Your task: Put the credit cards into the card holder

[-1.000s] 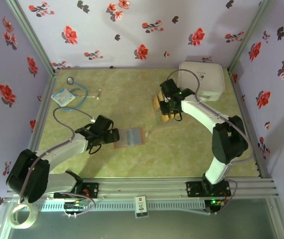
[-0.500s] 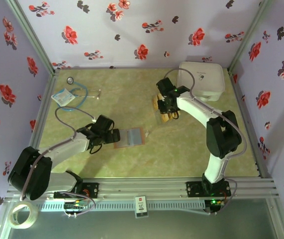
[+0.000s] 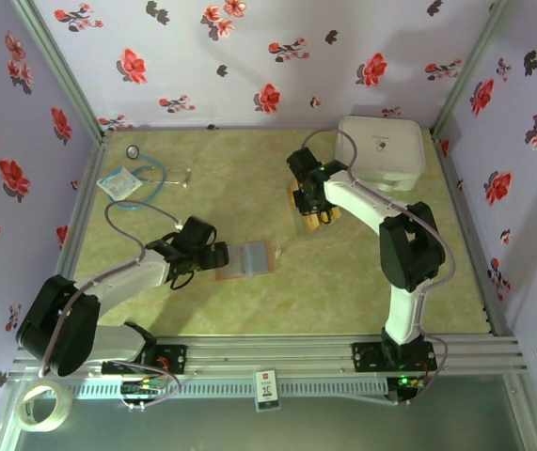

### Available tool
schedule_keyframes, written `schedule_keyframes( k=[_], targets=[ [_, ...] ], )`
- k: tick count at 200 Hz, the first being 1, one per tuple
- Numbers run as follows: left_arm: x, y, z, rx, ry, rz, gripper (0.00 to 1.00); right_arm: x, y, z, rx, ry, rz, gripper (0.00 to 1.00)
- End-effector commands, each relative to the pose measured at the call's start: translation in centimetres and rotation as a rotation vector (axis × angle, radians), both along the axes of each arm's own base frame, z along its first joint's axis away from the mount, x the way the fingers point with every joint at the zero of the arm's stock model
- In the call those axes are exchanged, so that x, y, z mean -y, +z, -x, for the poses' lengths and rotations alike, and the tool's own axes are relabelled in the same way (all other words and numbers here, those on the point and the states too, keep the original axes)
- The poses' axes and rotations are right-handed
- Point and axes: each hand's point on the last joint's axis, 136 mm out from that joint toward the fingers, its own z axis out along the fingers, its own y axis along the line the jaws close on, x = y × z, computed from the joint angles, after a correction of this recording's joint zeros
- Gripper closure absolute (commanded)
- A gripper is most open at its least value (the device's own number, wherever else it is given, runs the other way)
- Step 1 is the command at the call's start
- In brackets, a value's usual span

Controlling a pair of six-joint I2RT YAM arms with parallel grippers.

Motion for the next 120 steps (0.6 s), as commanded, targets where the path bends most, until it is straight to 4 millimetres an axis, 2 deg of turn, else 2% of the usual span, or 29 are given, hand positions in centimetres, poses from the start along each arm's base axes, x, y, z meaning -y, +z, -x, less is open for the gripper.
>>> schedule_keyframes(
  k=[1, 60, 120],
  targets=[
    [0.1, 0.1, -0.1, 0.007, -0.019, -0.003, 0.0, -0.1, -1.3, 0.7, -0.049, 0.023, 0.043, 0.7],
    [0.0, -0.1, 0.0, 0.006, -0.018, -0.005, 0.0, -0.6, -1.6, 1.2, -0.061, 0.038, 0.046, 0.71],
    [0.1, -0.2, 0.0, 0.007, -0.018, -0.004, 0.0, -0.7, -0.6, 0.9, -0.04, 0.033, 0.038, 0.71]
  ],
)
